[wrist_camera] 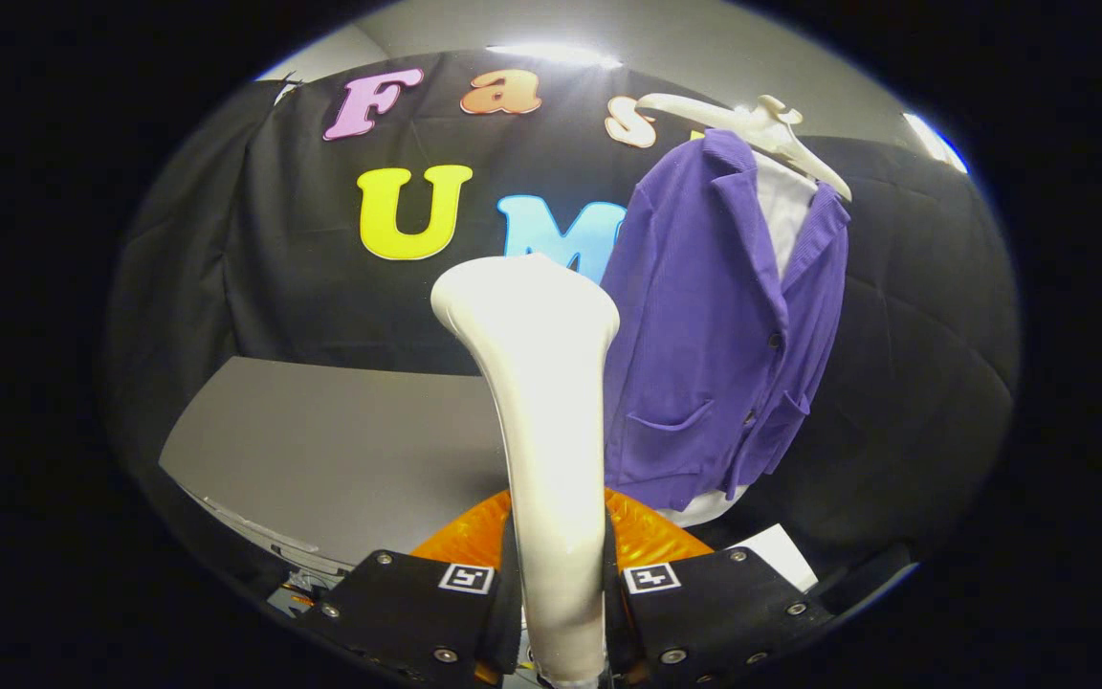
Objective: Iron the clothes twice with a garment steamer, once on the left side and once on the right side.
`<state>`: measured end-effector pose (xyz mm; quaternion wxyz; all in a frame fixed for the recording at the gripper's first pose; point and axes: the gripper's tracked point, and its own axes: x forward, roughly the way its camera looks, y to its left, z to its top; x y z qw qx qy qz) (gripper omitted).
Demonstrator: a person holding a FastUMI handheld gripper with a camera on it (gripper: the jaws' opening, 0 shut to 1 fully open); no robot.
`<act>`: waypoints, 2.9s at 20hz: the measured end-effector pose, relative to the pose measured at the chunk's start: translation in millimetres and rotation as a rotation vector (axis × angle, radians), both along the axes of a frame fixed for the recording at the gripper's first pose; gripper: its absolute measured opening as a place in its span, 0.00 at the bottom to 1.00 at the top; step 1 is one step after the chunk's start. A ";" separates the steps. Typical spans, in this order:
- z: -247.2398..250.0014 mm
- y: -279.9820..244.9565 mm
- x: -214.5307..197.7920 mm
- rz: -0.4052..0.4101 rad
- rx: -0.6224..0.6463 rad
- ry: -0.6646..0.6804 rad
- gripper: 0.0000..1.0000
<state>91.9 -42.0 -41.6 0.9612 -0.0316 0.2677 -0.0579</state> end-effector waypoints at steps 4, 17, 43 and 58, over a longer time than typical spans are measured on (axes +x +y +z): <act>18.2 -28.1 -21.9 -0.005 0.007 -0.038 0.35; 62.4 -133.1 -36.3 -0.129 0.019 -0.112 0.35; 86.6 -176.8 91.3 -0.439 -0.153 -0.190 0.34; 12.0 -205.8 108.9 -0.462 -0.168 -0.121 0.34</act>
